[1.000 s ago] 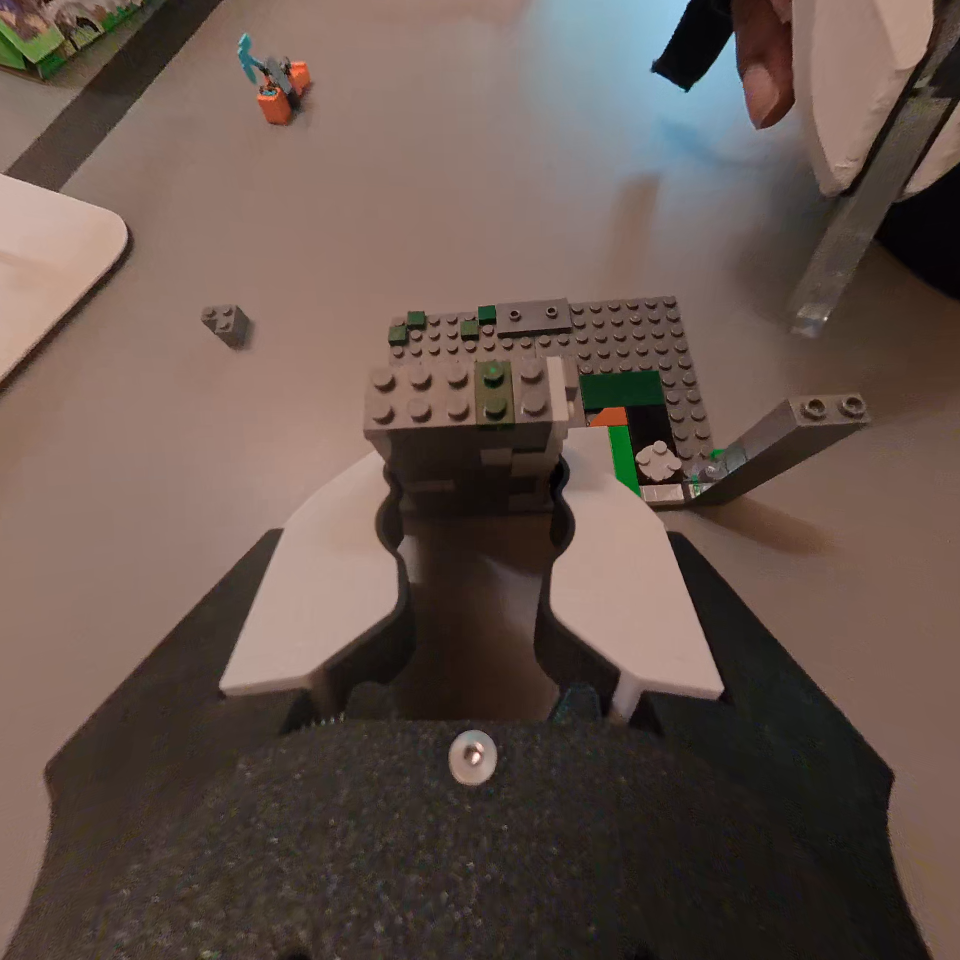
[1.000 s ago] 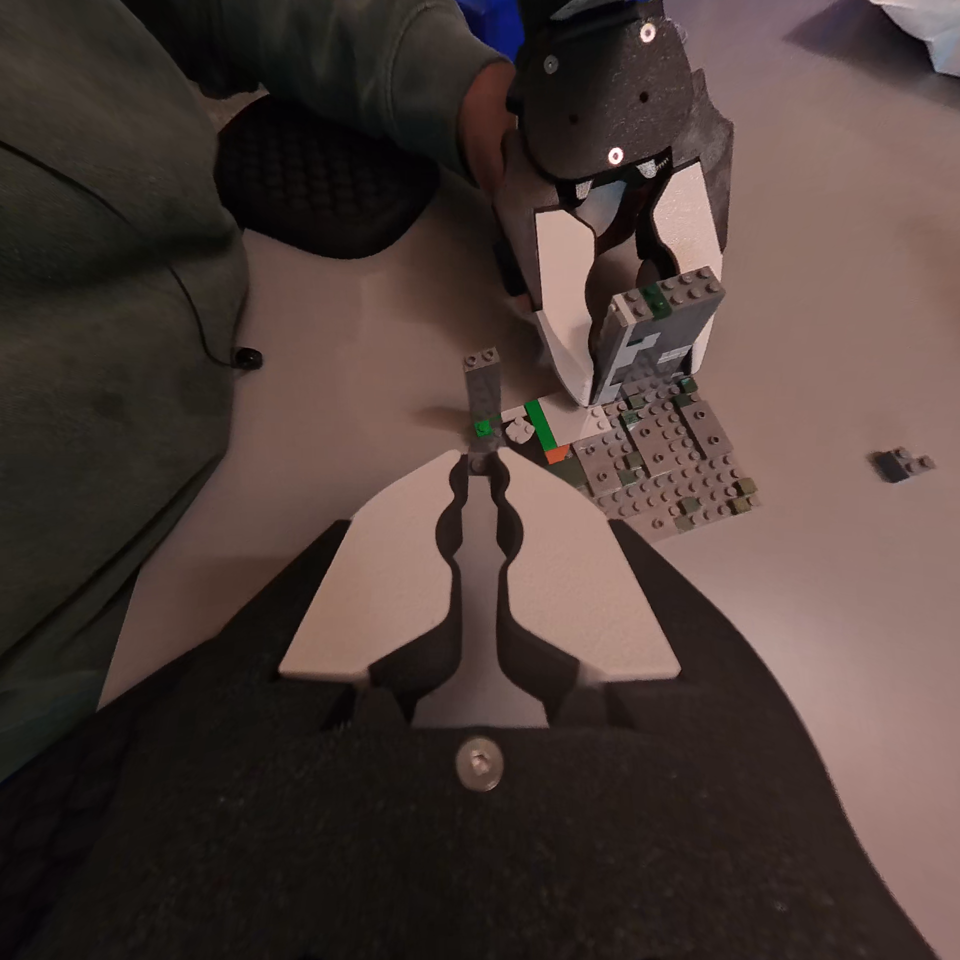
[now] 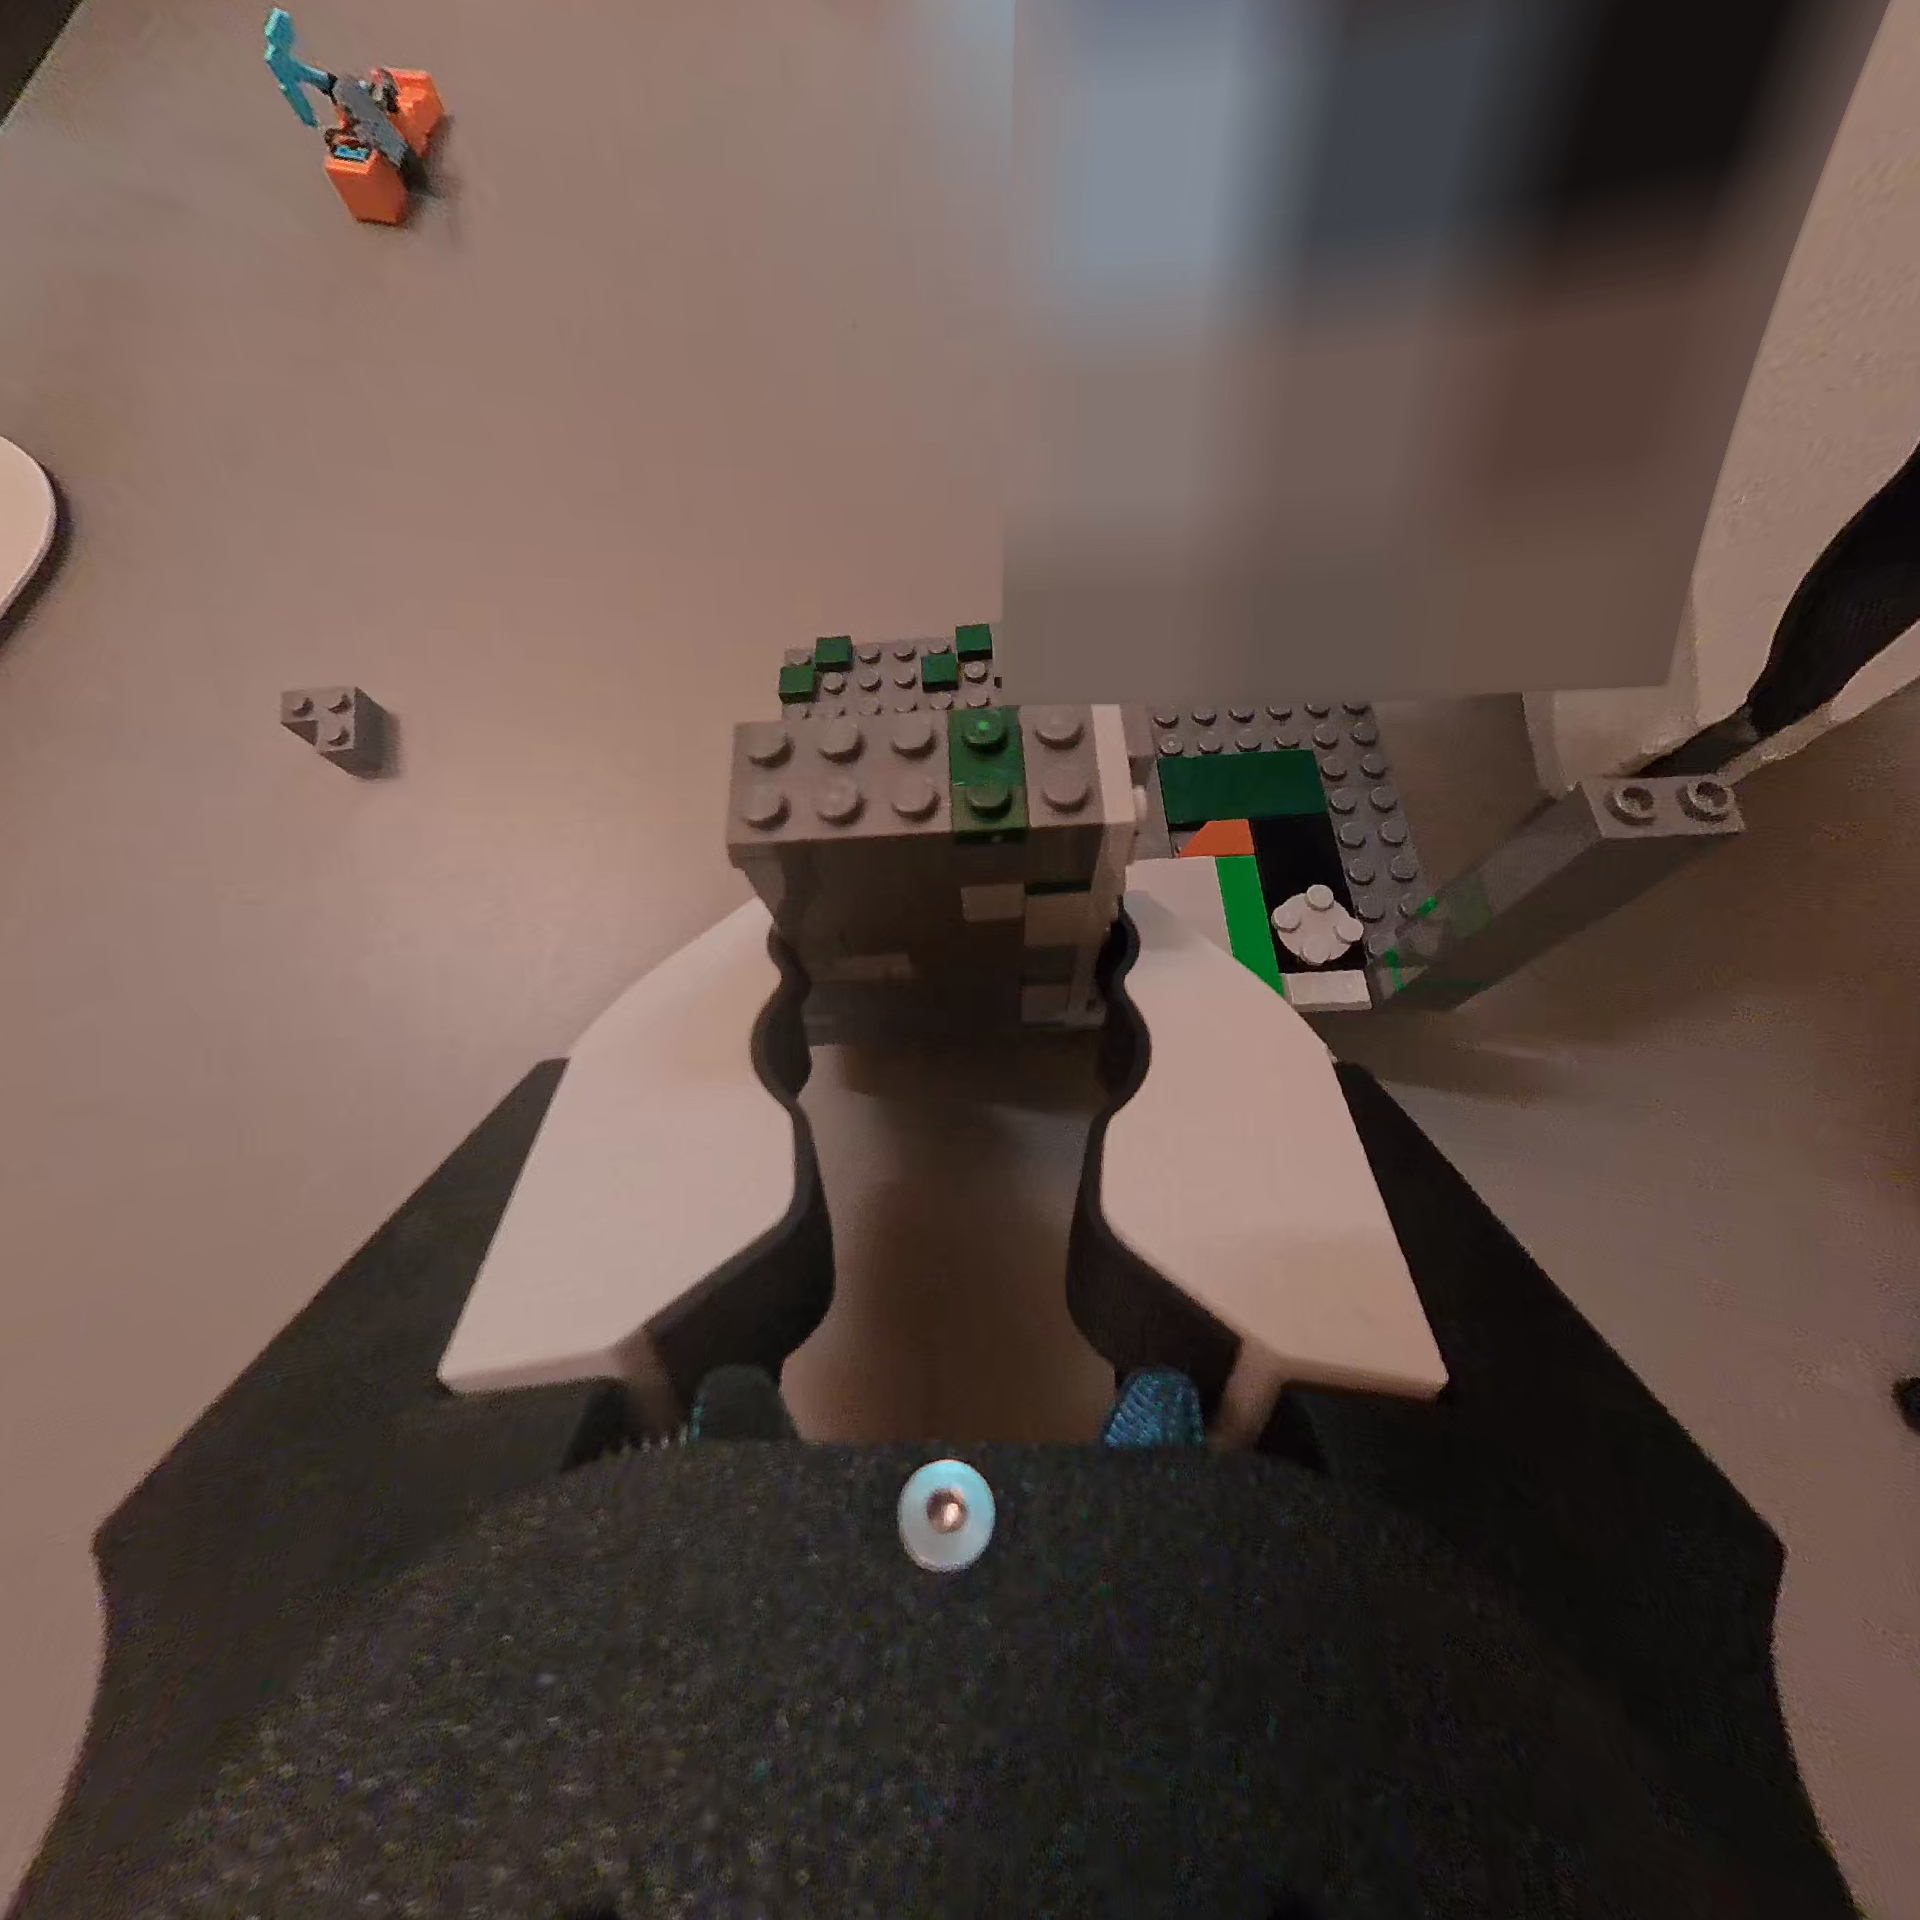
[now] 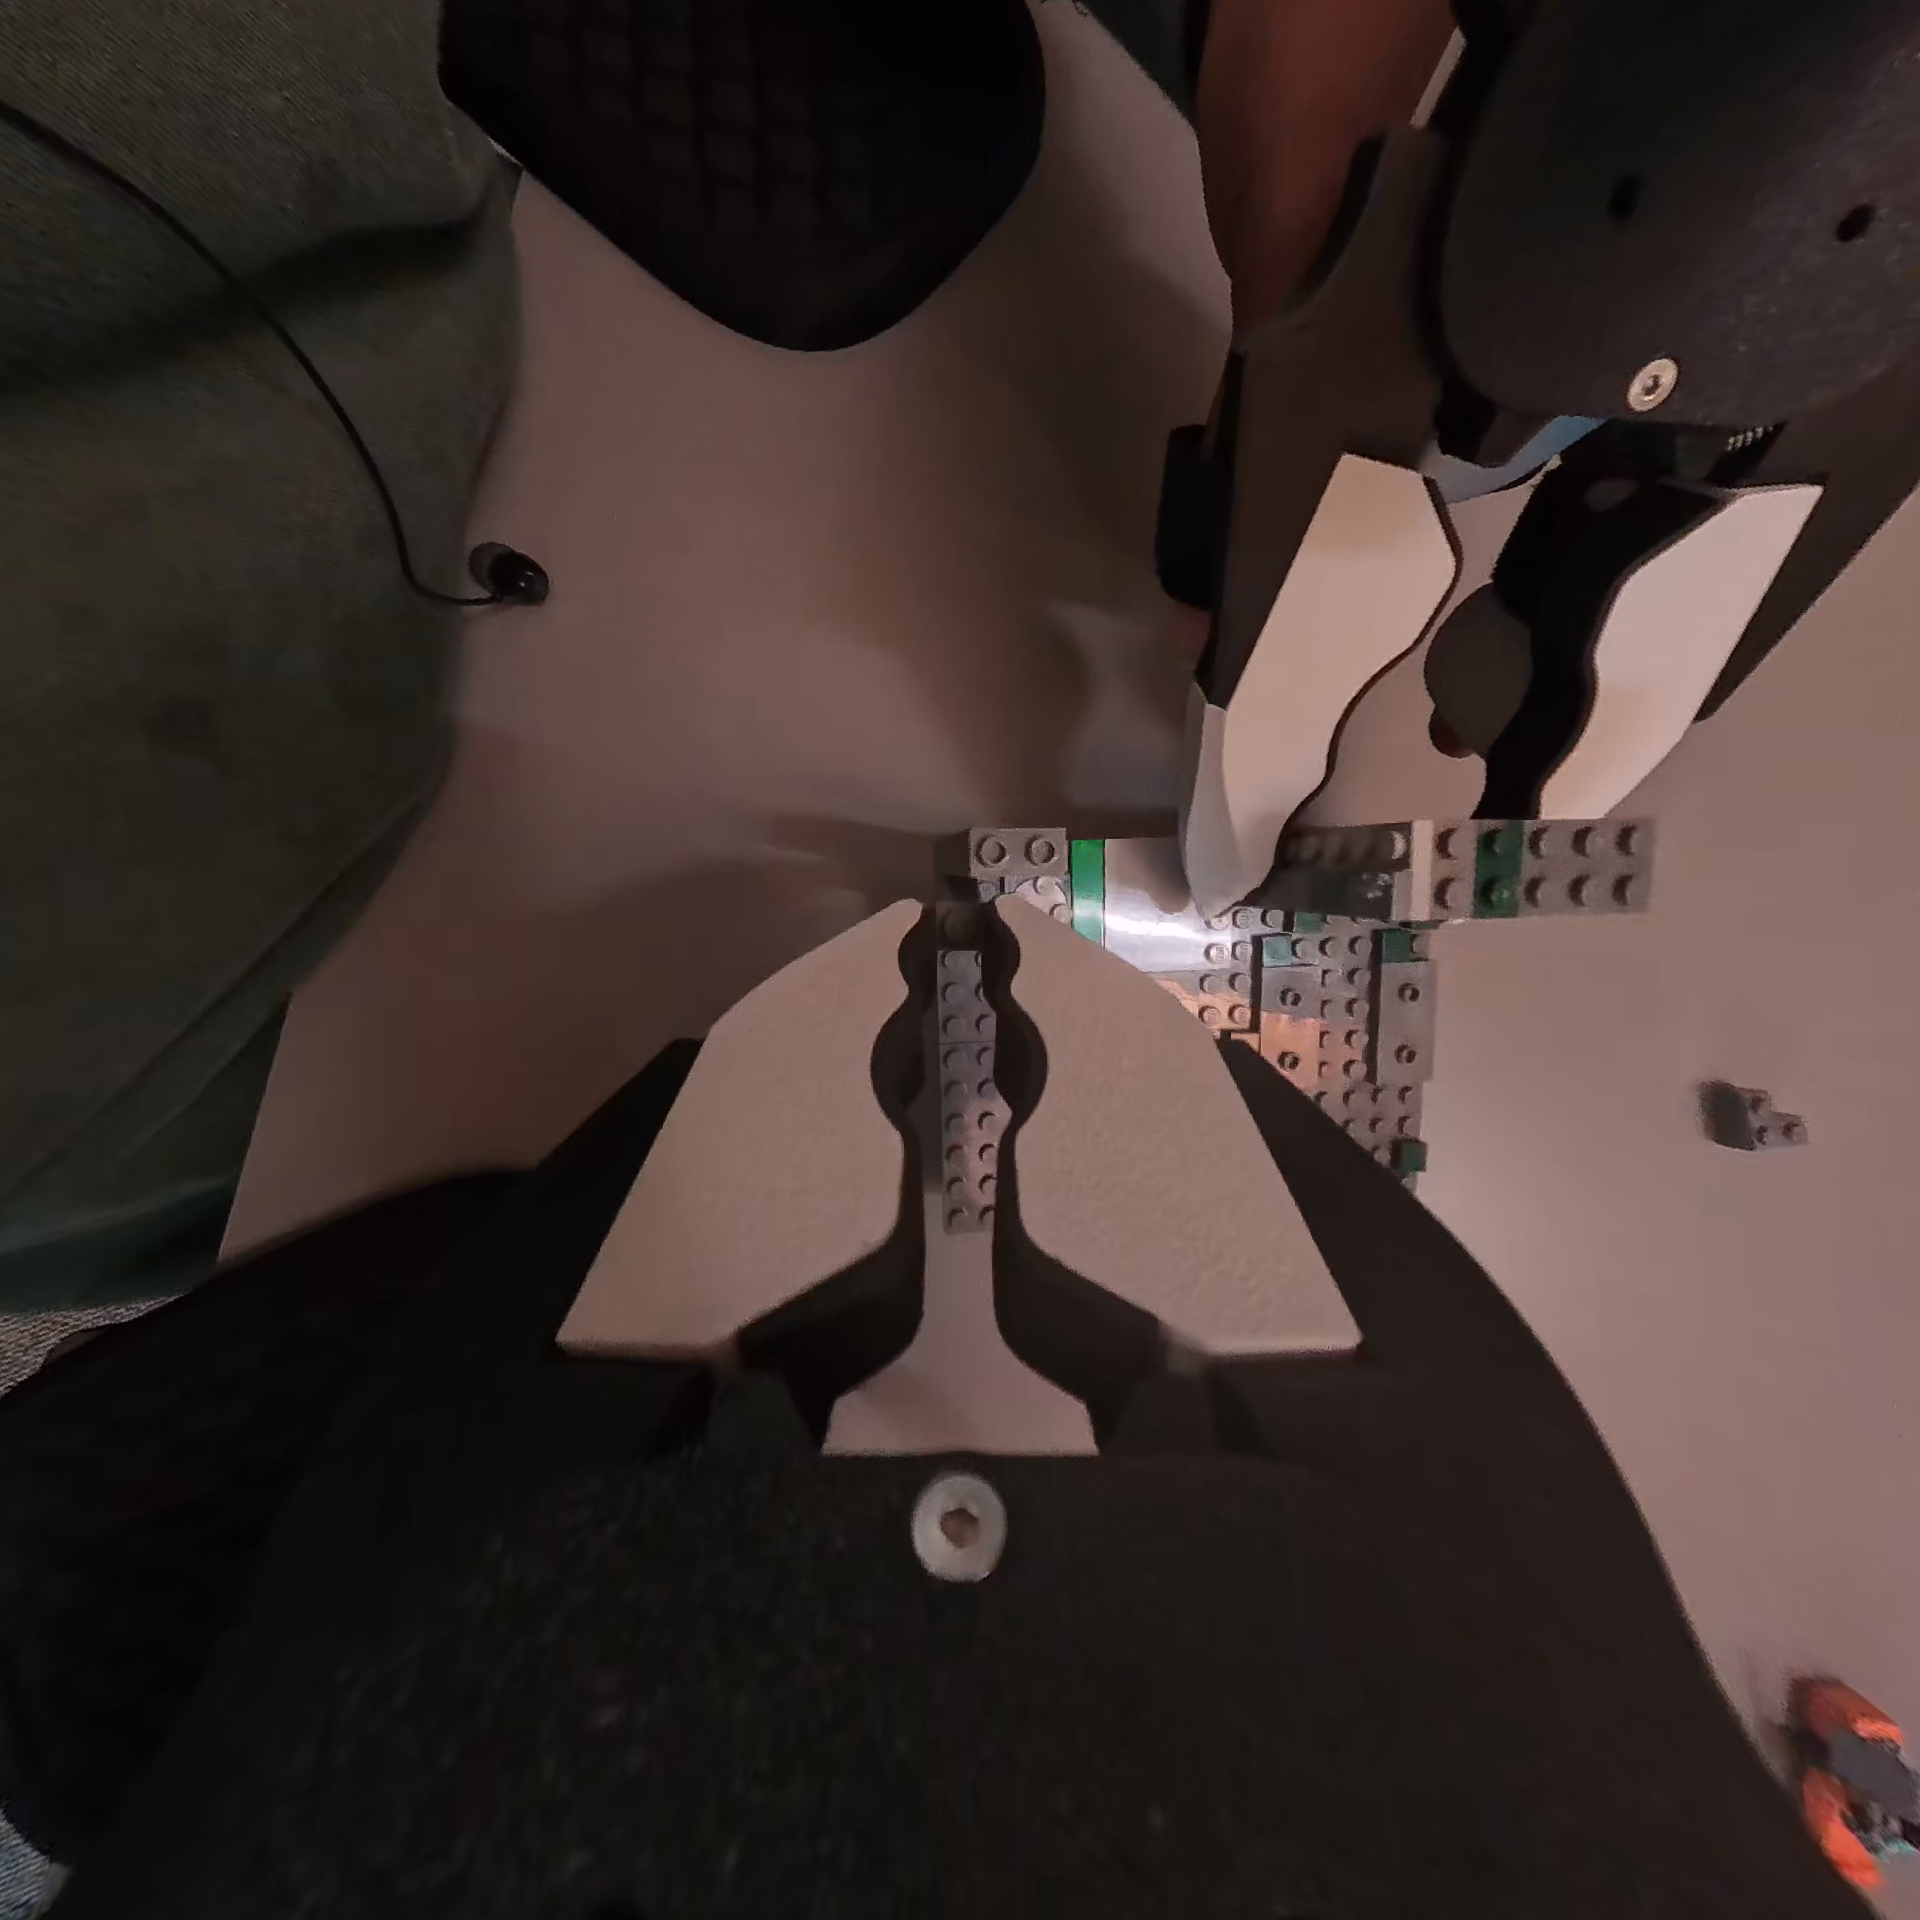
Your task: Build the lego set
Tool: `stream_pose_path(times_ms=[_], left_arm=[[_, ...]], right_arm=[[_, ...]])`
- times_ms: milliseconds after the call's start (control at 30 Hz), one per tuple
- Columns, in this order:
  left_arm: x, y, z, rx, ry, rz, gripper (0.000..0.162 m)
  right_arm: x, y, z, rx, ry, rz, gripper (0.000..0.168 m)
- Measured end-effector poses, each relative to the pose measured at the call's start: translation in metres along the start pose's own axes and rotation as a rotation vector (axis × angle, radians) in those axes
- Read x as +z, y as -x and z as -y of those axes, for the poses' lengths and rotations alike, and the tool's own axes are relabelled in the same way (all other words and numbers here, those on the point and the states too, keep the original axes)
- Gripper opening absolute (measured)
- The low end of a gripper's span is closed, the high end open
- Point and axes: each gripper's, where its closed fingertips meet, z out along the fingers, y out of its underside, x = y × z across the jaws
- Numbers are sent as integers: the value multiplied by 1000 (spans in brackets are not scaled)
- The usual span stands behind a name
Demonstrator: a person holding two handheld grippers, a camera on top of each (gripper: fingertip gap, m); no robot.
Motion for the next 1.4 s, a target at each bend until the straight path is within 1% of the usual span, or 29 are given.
stream_pose_path(times_ms=[333, 567, 667, 767, 833, 933, 1033, 1133, 1267, 1400], left_arm=[[-2, -3, 6, -3, -52, -18, 54], [-1, -4, 5, 0, -74, -17, 53], [-2, -3, 3, -4, -85, -11, 53], [-7, 4, 3, -2, -112, 28, 54], [-12, 9, 4, -11, -140, 67, 54], [-22, 19, 5, -15, -186, 142, 54], [-34, 25, 9, -8, -221, 205, 54], [-45, 26, 14, 9, -247, 244, 54], [-51, 21, 20, 21, -261, 266, 54], [-52, 13, 20, 28, -264, 267, 54]], right_arm=[[1, 2, 0, -4, 12, 12, 10], [-5, -1, 5, -2, -1, 9, 9], [-12, -5, 7, 16, -31, -5, 10], [-31, -17, 6, 71, -101, -67, 13], [-44, -30, -2, 169, -159, -140, 17], [-57, -47, -23, 438, -317, -189, 23], [-54, -55, -54, 750, -471, -142, 28], [-41, -51, -69, 975, -592, -22, 30], [-32, -48, -56, 1133, -735, 170, 30], [-25, -52, -42, 1200, -775, 273, 27]])
